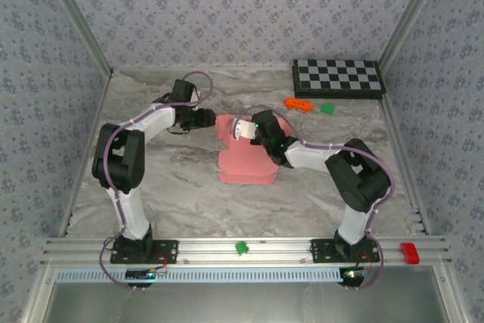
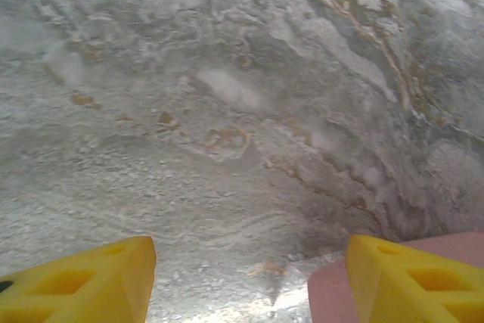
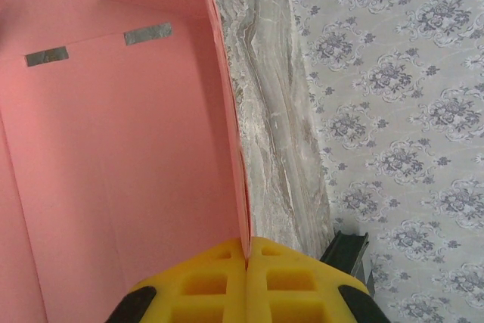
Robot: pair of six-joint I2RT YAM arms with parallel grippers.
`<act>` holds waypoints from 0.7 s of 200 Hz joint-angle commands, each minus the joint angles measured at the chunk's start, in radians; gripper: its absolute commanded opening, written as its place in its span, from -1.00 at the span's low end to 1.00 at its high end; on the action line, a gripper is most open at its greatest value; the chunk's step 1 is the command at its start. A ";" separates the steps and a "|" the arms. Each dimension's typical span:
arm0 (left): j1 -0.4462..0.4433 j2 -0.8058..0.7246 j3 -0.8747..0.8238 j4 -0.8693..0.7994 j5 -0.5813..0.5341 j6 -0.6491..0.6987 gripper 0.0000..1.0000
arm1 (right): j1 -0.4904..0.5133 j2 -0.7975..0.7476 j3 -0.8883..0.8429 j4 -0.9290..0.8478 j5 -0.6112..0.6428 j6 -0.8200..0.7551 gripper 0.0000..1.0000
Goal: Fold the paper box
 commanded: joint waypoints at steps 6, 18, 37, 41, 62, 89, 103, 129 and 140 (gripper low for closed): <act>-0.001 0.030 0.036 0.009 0.112 0.092 0.32 | -0.004 -0.016 0.030 -0.018 -0.012 0.027 -1.00; -0.001 0.040 0.040 0.015 0.147 0.110 0.27 | -0.007 -0.014 0.030 -0.016 -0.009 0.028 -1.00; -0.002 0.047 0.042 0.012 0.185 0.131 0.22 | -0.006 -0.009 0.030 -0.014 -0.002 0.028 -1.00; -0.002 0.046 0.039 0.016 0.192 0.134 0.22 | -0.006 -0.009 0.030 -0.014 -0.002 0.028 -1.00; -0.002 0.028 0.016 0.037 0.217 0.150 0.22 | -0.008 -0.009 0.027 -0.010 0.000 0.031 -1.00; -0.002 0.005 -0.005 0.057 0.238 0.170 0.22 | -0.007 -0.011 0.023 -0.005 0.003 0.032 -1.00; -0.002 0.000 -0.010 0.066 0.251 0.170 0.22 | -0.006 -0.012 0.018 -0.003 0.003 0.031 -1.00; -0.001 0.000 -0.021 0.085 0.325 0.185 0.22 | -0.004 -0.014 0.009 0.001 0.007 0.028 -1.00; -0.002 -0.002 -0.027 0.095 0.342 0.184 0.21 | -0.003 -0.013 0.003 0.005 0.009 0.026 -1.00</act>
